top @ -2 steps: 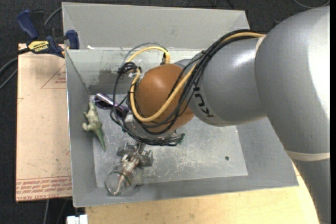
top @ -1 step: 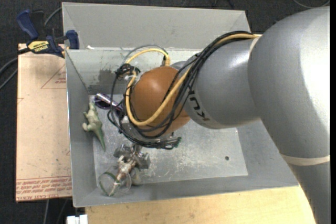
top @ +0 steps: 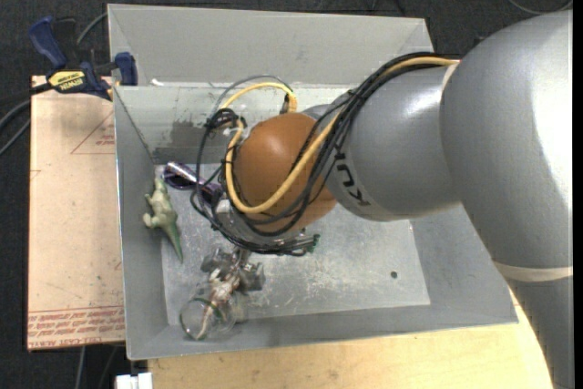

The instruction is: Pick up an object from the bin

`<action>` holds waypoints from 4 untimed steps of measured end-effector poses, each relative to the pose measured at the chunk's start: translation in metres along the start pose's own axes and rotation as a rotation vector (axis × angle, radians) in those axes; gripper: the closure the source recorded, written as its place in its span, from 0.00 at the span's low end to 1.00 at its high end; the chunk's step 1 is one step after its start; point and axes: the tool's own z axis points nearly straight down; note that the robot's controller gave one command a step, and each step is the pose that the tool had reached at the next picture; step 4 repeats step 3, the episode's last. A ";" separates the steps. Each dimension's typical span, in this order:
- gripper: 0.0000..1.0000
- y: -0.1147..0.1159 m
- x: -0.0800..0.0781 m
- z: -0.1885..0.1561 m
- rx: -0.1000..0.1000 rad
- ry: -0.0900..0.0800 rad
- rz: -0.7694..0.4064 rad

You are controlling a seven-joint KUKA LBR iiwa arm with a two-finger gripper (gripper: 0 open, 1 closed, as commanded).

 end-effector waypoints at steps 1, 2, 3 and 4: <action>1.00 0.021 -0.001 -0.002 0.015 -0.011 0.038; 1.00 0.020 0.000 -0.002 0.013 -0.013 0.012; 1.00 0.018 0.006 -0.001 0.020 -0.023 0.016; 1.00 0.018 0.006 -0.001 0.020 -0.023 0.016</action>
Offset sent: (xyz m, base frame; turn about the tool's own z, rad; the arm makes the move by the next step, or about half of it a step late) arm -0.0215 0.0018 -0.0010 -0.0464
